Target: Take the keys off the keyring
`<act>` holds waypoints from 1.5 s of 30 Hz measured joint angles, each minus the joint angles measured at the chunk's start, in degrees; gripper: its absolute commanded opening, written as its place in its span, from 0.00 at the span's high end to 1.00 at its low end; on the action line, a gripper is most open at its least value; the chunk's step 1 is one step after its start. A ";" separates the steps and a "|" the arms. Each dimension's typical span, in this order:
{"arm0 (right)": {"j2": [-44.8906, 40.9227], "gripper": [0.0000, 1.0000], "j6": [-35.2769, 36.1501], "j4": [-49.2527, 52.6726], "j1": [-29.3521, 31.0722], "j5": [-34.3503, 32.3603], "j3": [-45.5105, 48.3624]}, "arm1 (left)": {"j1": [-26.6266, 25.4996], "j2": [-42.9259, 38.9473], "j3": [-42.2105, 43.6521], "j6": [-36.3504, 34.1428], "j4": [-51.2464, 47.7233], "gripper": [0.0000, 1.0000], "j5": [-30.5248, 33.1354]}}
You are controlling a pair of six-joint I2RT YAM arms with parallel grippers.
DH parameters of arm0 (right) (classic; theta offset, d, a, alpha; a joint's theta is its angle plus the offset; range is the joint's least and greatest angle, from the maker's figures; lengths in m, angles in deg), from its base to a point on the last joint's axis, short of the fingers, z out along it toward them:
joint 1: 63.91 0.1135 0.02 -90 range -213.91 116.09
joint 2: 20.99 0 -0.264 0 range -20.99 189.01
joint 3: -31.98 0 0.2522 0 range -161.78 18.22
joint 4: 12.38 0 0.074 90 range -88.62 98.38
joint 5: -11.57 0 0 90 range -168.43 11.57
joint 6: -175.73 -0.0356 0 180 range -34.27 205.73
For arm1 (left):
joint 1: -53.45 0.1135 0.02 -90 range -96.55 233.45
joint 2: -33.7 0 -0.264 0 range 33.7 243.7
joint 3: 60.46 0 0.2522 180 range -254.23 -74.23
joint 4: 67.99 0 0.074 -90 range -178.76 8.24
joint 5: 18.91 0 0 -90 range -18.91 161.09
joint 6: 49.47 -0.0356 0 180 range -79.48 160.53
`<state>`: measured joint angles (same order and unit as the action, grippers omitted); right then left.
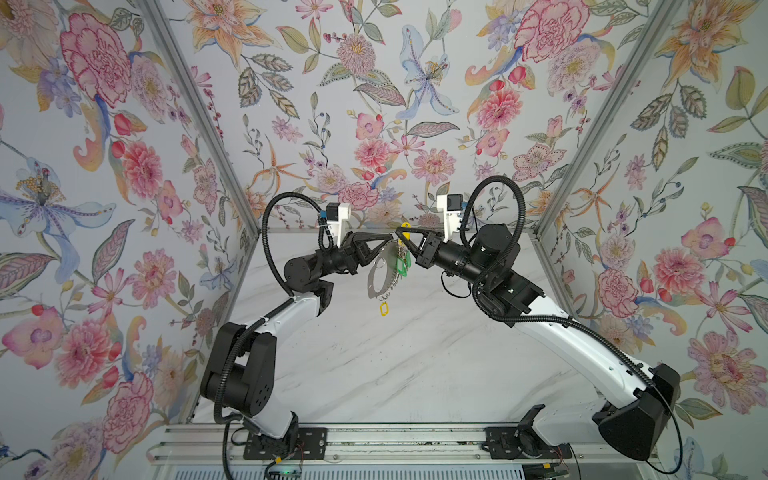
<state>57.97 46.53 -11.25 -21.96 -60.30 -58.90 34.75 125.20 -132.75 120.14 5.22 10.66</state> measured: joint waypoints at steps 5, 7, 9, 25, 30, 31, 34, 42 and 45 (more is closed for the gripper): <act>1.84 1.00 -2.54 -2.71 -0.26 1.11 0.02 | 0.33 -1.25 2.40 -2.32 -0.11 1.00 2.86; 2.16 1.00 -3.45 -4.04 -0.26 1.60 0.26 | 0.33 -1.92 3.15 -3.19 -0.13 1.00 3.91; 2.32 1.00 -4.70 -5.68 -0.39 2.36 0.85 | 0.33 -2.67 3.91 -4.26 -0.13 1.00 4.81; 2.21 1.00 -10.67 -9.55 -1.55 7.21 3.10 | -0.35 -9.31 9.75 -17.00 -1.25 1.00 7.52; 1.92 1.00 -10.80 -9.09 -1.62 7.17 3.10 | -0.46 -9.77 10.29 -19.93 -2.27 1.00 8.15; 1.81 1.00 -10.80 -9.03 -1.66 7.17 3.10 | -0.50 -9.94 10.43 -20.59 -2.54 1.00 8.20; 1.33 1.00 -10.80 -8.48 -1.90 7.17 3.23 | -0.79 -10.29 10.56 -22.38 -3.56 1.00 8.17; 0.44 1.00 -10.78 -7.13 -2.80 7.85 3.98 | -1.36 -12.39 11.76 -27.45 -8.15 1.00 8.15; 0.37 1.00 -10.78 -6.40 -3.28 8.74 4.15 | -1.64 -14.49 12.68 -30.80 -12.28 1.00 8.28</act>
<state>58.34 35.75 -17.65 -25.24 -51.56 -54.75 33.11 110.71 -120.07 89.34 -7.06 18.95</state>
